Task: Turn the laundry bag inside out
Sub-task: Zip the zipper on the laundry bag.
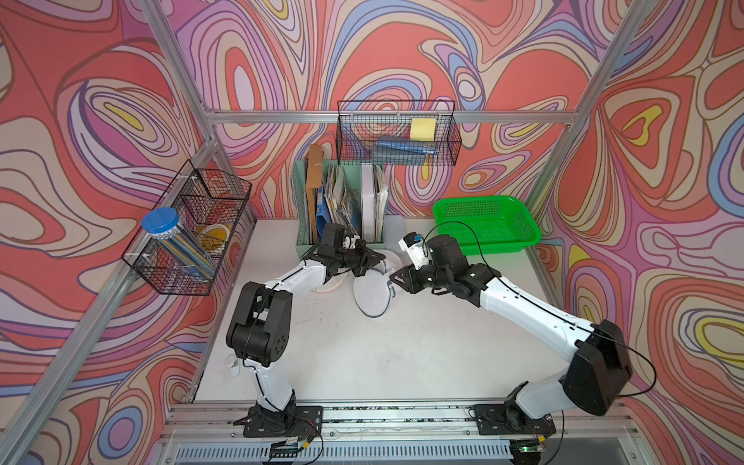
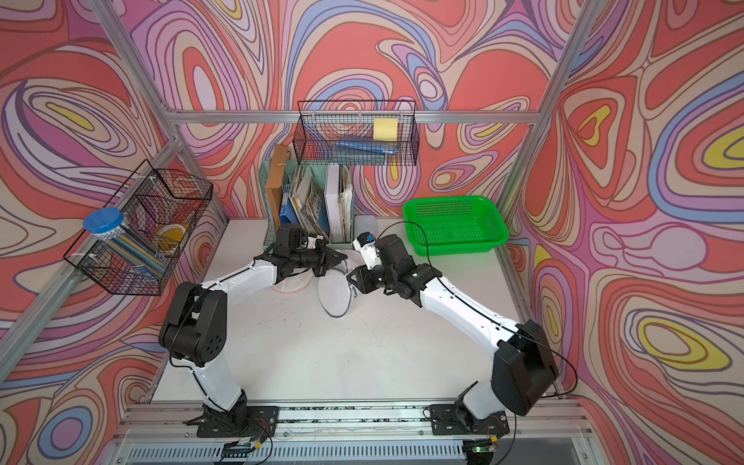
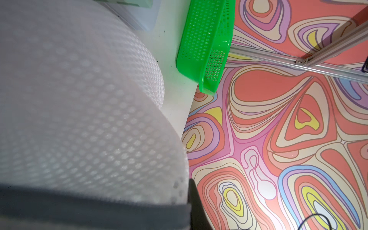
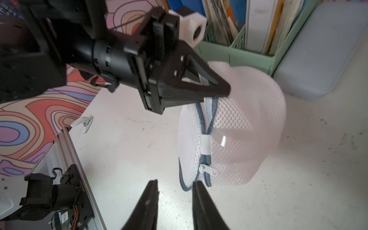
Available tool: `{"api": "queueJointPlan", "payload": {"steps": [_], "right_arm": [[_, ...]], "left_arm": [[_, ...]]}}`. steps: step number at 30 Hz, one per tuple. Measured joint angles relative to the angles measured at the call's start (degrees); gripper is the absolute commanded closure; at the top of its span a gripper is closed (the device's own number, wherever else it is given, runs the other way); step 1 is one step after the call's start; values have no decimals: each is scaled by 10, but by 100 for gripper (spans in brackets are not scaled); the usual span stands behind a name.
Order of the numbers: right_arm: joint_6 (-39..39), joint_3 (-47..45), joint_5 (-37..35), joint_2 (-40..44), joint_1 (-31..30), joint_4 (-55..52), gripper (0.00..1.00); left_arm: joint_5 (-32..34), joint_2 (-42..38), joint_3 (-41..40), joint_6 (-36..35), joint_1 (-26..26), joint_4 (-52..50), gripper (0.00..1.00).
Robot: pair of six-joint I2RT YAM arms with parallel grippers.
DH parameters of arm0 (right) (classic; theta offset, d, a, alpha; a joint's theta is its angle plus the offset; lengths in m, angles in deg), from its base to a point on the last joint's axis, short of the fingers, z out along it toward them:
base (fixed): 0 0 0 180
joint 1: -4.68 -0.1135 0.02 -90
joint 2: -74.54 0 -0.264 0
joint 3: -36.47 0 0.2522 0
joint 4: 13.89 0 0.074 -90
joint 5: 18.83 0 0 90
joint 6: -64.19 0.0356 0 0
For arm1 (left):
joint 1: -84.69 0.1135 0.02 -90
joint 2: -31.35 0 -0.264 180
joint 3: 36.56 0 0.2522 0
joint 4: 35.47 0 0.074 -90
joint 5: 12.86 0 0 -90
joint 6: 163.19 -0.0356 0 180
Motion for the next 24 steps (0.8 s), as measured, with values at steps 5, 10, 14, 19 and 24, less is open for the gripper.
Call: {"api": "queueJointPlan", "payload": {"steps": [5, 10, 14, 19, 24], "right_arm": [[67, -3, 10, -49, 3, -2, 65], [104, -2, 12, -65, 8, -2, 67], [116, 0, 13, -84, 15, -2, 66], [116, 12, 14, -101, 17, -13, 65], [116, 18, 27, -105, 17, -14, 68]], "left_arm": [[-1, -2, -3, -9, 0, -1, 100], [-1, -2, -6, -14, 0, -3, 100], [-1, -2, -6, -14, 0, -4, 100], [-3, -2, -6, -14, 0, -5, 100], [-4, -2, -6, -14, 0, -6, 100]]}}
